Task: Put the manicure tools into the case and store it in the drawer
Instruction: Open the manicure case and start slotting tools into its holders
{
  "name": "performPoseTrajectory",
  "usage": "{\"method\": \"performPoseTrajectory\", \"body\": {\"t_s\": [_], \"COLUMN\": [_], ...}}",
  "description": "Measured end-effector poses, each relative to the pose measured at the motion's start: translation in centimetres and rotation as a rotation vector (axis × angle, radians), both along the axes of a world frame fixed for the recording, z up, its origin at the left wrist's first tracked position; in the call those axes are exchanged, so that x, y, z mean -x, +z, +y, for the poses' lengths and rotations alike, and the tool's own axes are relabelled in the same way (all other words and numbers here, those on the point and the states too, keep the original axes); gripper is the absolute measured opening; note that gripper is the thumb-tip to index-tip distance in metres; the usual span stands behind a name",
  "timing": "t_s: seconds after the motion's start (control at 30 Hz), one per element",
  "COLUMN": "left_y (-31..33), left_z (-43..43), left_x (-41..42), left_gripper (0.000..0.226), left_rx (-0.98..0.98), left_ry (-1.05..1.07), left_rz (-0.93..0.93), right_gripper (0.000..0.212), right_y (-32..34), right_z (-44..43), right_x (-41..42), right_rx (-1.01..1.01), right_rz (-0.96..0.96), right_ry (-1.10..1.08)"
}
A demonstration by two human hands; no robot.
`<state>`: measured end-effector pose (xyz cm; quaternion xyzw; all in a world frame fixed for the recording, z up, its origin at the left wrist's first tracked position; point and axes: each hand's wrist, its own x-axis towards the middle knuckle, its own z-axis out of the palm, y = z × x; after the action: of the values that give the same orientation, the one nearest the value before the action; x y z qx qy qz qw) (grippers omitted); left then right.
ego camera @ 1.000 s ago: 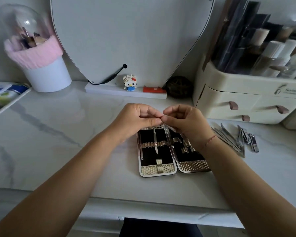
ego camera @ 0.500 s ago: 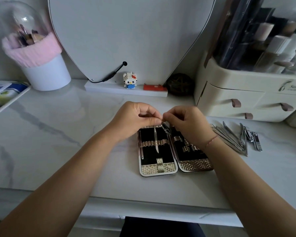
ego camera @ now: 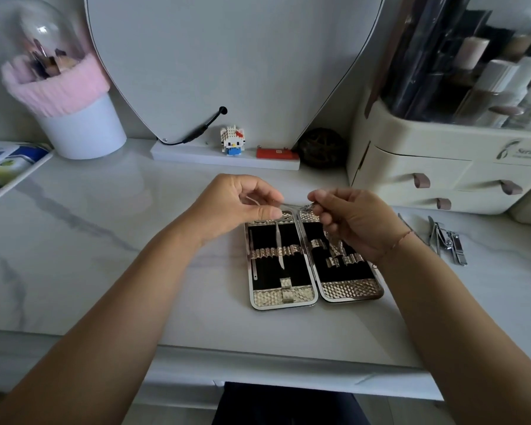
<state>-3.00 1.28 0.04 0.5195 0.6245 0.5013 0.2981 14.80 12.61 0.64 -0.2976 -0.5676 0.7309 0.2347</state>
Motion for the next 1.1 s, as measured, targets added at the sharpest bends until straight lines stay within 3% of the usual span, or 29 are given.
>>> {"method": "performPoseTrajectory", "body": {"t_s": [0.1, 0.2, 0.37, 0.7, 0.83, 1.0, 1.1], "left_y": [-0.9, -2.7, -3.3, -3.5, -3.6, -3.5, -3.4], "left_z": [0.4, 1.1, 1.4, 1.6, 1.7, 1.6, 1.6], "left_x": [0.9, 1.8, 2.2, 2.4, 2.6, 2.5, 2.5], "left_gripper": [0.039, 0.038, 0.017, 0.007, 0.008, 0.01, 0.011], "left_rx": [0.058, 0.107, 0.112, 0.109, 0.123, 0.116, 0.115], "left_ry": [0.072, 0.137, 0.138, 0.16, 0.161, 0.156, 0.145], "left_rz": [0.209, 0.426, 0.45, 0.393, 0.387, 0.367, 0.38], "right_gripper": [0.01, 0.01, 0.014, 0.017, 0.016, 0.012, 0.012], "right_y": [0.7, 0.9, 0.5, 1.1, 0.2, -0.4, -0.3], "right_z": [-0.4, -1.4, -2.7, -4.8, -5.4, -6.0, -6.4], "right_x": [-1.5, -3.7, -6.6, -5.8, -5.0, -4.3, -3.8], "right_rx": [-0.198, -0.396, -0.639, -0.981, -0.937, -0.665, -0.721], "right_rz": [-0.036, -0.115, -0.297, -0.473, -0.454, -0.361, -0.379], "right_ry": [0.005, 0.096, 0.218, 0.085, 0.059, 0.157, 0.227]}}
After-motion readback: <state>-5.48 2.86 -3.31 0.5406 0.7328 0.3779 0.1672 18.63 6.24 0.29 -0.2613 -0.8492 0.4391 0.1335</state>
